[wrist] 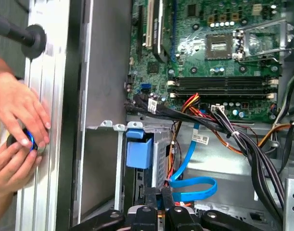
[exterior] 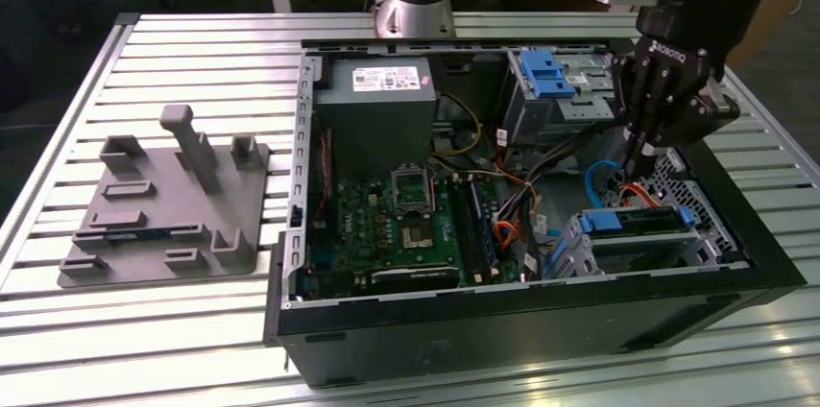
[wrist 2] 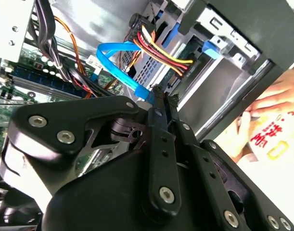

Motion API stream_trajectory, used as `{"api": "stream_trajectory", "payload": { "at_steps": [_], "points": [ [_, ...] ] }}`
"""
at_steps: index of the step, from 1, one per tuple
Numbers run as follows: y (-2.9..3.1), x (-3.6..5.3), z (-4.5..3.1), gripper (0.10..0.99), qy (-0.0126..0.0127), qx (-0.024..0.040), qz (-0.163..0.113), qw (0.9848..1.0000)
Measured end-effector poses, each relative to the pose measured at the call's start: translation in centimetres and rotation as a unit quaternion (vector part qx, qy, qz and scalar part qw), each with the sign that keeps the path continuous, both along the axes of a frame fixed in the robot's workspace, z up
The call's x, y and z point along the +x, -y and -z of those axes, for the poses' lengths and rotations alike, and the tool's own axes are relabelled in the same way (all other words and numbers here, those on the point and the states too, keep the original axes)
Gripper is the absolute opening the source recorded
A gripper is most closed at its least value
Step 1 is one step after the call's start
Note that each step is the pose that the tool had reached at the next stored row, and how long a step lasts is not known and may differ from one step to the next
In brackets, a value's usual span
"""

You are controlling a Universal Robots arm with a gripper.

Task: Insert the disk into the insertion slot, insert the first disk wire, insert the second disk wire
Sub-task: 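Insert the second disk wire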

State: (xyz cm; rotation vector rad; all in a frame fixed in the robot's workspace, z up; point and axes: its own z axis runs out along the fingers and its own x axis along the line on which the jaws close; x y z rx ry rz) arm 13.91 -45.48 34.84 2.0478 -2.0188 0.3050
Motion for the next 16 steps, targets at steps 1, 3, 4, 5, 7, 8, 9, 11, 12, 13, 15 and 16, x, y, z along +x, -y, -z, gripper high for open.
{"api": "stream_trajectory", "payload": {
  "at_steps": [1, 3, 4, 5, 7, 8, 9, 11, 12, 13, 15, 16],
  "points": [
    [0.00, 0.00, -0.01, 0.161, 0.0000, 0.0005, 0.004, 1.0000],
    [0.04, 0.00, 0.01, 0.161, 0.0000, 0.0027, 0.011, 0.9999],
    [0.11, 0.01, 0.01, 0.161, 0.0000, 0.0047, 0.011, 0.9999],
    [0.22, 0.03, 0.00, 0.161, 0.0000, 0.0069, 0.011, 0.9999],
    [0.46, 0.04, 0.00, 0.161, -0.0001, 0.0128, 0.011, 0.9999],
    [0.57, 0.04, 0.01, 0.161, -0.0002, 0.0176, 0.011, 0.9998],
    [0.66, 0.05, 0.02, 0.161, -0.0002, 0.0237, 0.011, 0.9997],
    [0.79, 0.05, 0.01, 0.161, -0.0004, 0.0399, 0.011, 0.9991],
    [0.86, 0.04, 0.01, 0.161, -0.0005, 0.0489, 0.011, 0.9987],
    [0.93, 0.05, 0.02, 0.161, -0.0006, 0.0569, 0.011, 0.9983],
    [1.13, 0.06, 0.03, 0.161, -0.0007, 0.0690, 0.011, 0.9976],
    [1.26, 0.07, 0.03, 0.161, -0.0008, 0.0737, 0.011, 0.9972]
  ]
}}
